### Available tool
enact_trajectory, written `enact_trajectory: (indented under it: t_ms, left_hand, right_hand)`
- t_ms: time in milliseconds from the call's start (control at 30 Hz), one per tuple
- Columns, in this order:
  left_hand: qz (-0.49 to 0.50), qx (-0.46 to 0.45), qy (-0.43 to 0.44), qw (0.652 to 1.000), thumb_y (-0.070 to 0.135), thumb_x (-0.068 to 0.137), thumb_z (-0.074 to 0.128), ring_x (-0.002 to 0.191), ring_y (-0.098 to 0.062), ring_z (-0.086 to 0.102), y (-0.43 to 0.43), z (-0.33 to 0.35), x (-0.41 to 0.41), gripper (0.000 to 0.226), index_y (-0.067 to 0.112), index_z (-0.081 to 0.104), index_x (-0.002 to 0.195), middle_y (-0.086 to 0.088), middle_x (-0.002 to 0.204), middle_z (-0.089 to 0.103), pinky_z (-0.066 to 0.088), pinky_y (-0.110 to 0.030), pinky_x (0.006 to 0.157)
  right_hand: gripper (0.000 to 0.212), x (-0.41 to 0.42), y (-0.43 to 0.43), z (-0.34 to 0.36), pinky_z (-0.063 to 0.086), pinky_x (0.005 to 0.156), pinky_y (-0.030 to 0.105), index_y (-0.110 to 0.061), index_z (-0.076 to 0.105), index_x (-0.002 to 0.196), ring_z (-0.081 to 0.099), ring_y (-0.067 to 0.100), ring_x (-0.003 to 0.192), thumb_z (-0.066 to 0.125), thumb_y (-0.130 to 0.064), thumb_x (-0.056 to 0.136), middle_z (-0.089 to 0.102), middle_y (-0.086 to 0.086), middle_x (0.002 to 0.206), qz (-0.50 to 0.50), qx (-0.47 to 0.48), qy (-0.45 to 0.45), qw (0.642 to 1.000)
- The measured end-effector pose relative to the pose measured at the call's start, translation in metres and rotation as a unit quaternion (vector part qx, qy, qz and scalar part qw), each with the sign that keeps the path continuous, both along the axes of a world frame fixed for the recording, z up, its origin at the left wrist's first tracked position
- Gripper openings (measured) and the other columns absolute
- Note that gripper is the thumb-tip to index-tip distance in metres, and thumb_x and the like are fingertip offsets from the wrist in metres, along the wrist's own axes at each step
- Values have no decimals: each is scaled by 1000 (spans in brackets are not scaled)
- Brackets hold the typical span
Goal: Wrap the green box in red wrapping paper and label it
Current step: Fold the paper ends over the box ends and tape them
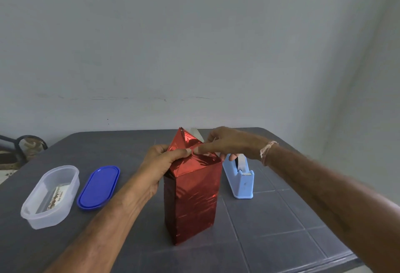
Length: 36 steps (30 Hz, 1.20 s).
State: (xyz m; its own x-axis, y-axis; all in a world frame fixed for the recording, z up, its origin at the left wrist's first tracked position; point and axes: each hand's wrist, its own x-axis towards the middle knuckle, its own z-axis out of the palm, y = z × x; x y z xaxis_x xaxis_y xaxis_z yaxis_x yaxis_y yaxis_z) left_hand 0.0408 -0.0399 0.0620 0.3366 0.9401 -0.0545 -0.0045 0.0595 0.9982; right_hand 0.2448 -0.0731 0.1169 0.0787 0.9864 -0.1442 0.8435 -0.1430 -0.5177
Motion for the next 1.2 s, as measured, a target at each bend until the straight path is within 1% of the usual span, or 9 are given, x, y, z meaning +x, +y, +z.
enact_trajectory:
  t_ms: [133,267,333,433,567,867,1000,1133,1200]
  left_hand:
    - [10,2,5,1000,22,80,85,65,-17,70,-4,0,0,17,8,77,85,-9,78,78,52,-27,64]
    - [22,9,0,1000,21,81,83,61,-15,68,-6,-3,-1,13,11,76,80,-7,74,76,48,-26,63]
    - [21,13,2,1000,21,82,83,59,-12,68,-7,-4,0,12,10,76,81,-6,73,76,48,-24,60]
    - [18,17,0,1000,21,82,82,58,-11,68,-8,-4,1,12,10,76,82,-6,72,75,48,-24,59]
    - [23,13,0,1000,23,82,83,64,-14,70,-6,-4,0,16,9,77,88,-7,76,78,50,-28,67]
    - [22,9,2,1000,24,81,83,65,-15,70,-4,-4,1,16,11,76,86,-4,75,78,50,-29,67]
    - [21,10,0,1000,24,81,84,67,-16,70,-3,-6,1,16,11,76,86,-5,75,77,49,-29,67]
    - [18,6,-2,1000,26,80,85,71,-17,71,0,-8,1,23,9,77,93,-7,80,78,49,-30,68]
    - [15,6,-2,1000,25,80,84,70,-17,70,0,-8,0,23,9,77,93,-7,79,78,49,-29,68]
  right_hand:
    - [44,10,-12,-4,53,62,25,-20,65,110,70,10,81,77,-54,85,75,0,103,-17,29,103,994]
    - [32,40,-26,-40,52,58,25,-8,69,109,66,12,72,74,-35,93,71,4,93,-131,132,258,948]
    - [24,59,-30,-70,53,62,31,-7,72,99,63,15,75,74,-30,93,70,6,88,-233,193,216,928]
    - [24,81,-34,-109,52,62,32,-6,73,97,59,18,76,72,-29,94,68,6,88,-321,155,181,917]
    - [37,91,-26,-131,57,66,35,3,68,110,62,27,86,71,-31,95,67,20,114,-335,67,273,899]
    - [32,90,-25,-119,56,71,44,-1,64,121,62,27,78,73,-18,95,58,15,119,-365,30,344,865]
    - [39,87,-28,-114,55,83,52,-4,62,128,69,32,80,74,-17,93,55,14,128,-355,26,369,859]
    - [48,86,-27,-112,60,65,45,-2,51,141,75,40,78,65,-22,100,51,18,142,-338,20,397,853]
    - [49,83,-25,-112,62,66,44,0,49,141,76,42,79,65,-22,100,51,19,142,-334,27,404,851]
